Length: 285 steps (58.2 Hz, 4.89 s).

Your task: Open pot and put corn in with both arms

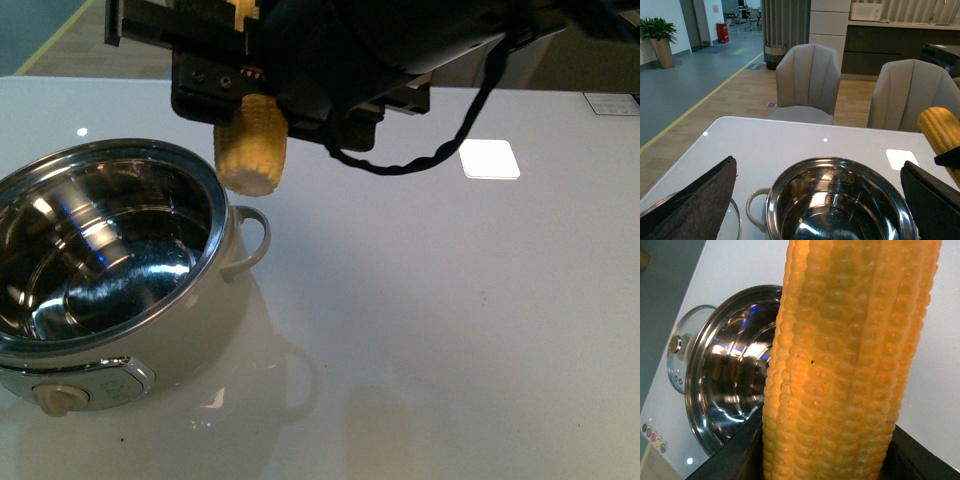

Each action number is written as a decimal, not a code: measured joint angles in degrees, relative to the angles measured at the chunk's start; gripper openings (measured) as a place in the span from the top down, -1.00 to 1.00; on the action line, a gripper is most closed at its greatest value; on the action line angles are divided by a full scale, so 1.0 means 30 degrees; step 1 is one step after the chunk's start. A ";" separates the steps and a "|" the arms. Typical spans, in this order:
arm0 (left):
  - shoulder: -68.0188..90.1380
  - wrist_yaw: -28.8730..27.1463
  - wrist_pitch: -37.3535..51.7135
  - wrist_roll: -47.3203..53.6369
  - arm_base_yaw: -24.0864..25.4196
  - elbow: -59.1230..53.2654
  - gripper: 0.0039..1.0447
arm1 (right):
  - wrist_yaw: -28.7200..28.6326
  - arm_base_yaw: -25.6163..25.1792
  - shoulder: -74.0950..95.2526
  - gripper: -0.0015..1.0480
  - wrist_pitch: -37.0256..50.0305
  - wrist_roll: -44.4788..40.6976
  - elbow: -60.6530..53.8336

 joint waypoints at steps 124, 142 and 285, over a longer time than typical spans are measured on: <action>0.0000 0.0000 0.0000 0.0000 0.0000 0.0007 -0.87 | -0.0189 -0.6980 -1.0979 -0.81 0.1042 0.1260 -0.8969; 0.0000 0.0000 0.0000 0.0000 0.0000 0.0007 -0.87 | 0.0510 -0.9639 -1.8491 -0.83 -0.1231 -0.1800 -1.2998; 0.0000 0.0000 0.0000 0.0007 0.0000 0.0000 -0.87 | 0.1428 -1.2947 -3.5955 -0.08 -0.1450 -0.9056 -2.1617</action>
